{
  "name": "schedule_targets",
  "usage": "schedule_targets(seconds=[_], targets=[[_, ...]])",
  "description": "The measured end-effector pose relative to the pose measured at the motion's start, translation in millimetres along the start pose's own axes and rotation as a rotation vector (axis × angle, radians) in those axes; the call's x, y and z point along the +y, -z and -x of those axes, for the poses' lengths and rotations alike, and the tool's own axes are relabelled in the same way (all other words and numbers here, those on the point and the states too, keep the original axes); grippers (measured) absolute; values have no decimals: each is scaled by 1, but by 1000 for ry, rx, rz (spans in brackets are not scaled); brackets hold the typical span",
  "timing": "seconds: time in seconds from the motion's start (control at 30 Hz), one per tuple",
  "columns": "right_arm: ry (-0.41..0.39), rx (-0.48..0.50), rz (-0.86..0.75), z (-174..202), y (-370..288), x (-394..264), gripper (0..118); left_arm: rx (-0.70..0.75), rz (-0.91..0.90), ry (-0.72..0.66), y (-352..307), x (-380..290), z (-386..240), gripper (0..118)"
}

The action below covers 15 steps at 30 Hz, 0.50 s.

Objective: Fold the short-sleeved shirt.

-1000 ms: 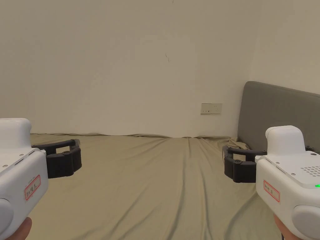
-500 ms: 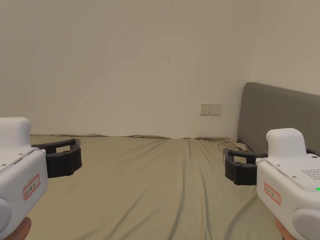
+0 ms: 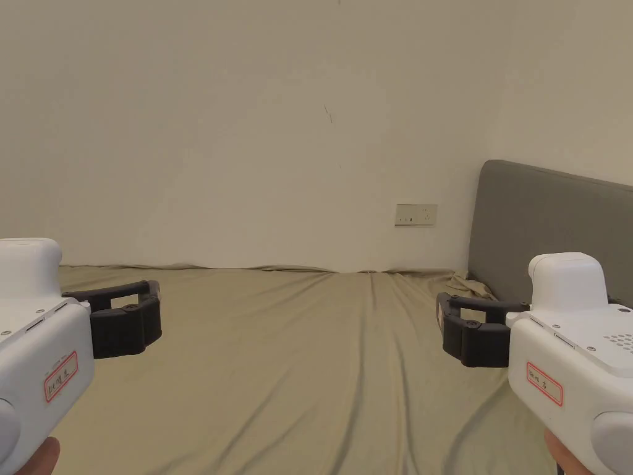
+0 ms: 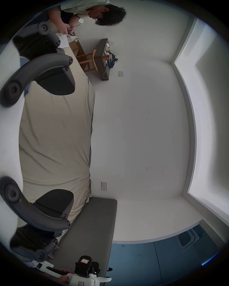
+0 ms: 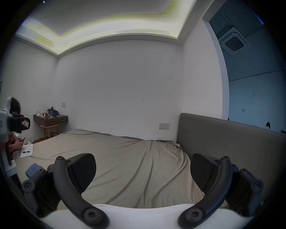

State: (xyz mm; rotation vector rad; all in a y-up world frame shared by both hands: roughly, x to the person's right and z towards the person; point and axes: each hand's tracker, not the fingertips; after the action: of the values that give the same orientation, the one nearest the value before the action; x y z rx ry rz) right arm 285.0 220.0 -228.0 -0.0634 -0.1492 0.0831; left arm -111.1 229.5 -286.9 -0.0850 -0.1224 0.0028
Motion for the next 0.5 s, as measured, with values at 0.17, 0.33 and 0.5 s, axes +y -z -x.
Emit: schedule_targets(seconds=[0.17, 0.33, 0.5], targets=[[15, 27, 0, -1, 0, -1, 118, -7, 3, -7, 2, 0, -3, 118], [41, 29, 0, -6, 4, -2, 118, -24, 6, -13, 1, 0, -5, 118], [104, 70, 39, -11, 8, -4, 118, -29, 2, -14, 1, -1, -6, 118]])
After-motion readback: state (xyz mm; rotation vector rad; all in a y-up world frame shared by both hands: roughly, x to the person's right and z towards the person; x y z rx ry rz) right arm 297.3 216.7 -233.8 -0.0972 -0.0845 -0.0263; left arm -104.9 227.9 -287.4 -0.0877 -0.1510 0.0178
